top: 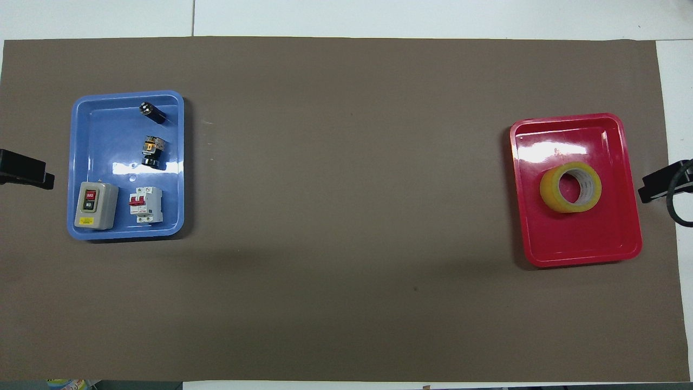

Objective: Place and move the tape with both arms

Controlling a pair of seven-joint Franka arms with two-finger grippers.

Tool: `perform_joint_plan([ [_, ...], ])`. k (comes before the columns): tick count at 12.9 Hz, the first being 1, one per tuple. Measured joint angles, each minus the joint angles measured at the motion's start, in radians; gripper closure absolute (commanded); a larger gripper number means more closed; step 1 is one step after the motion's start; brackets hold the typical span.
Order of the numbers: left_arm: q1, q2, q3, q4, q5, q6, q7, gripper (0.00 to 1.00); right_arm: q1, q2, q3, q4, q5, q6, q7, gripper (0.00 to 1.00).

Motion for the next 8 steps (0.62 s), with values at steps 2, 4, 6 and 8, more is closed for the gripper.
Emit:
perform_joint_plan([
  [2, 0.000, 0.000, 0.000, 0.000, 0.000, 0.000, 0.000, 0.00, 0.001, 0.000, 0.001, 0.000, 0.001, 0.000, 0.000, 0.00],
  [4, 0.000, 0.000, 0.000, 0.000, 0.000, 0.000, 0.000, 0.00, 0.012, 0.000, 0.001, -0.001, 0.001, 0.000, 0.000, 0.00],
  [6, 0.000, 0.000, 0.000, 0.000, 0.000, 0.000, 0.000, 0.00, 0.028, 0.000, 0.001, -0.001, 0.001, 0.004, 0.003, 0.00],
  [8, 0.000, 0.000, 0.000, 0.000, 0.000, 0.000, 0.000, 0.00, 0.031, 0.000, 0.001, -0.001, 0.001, 0.029, 0.004, 0.00],
])
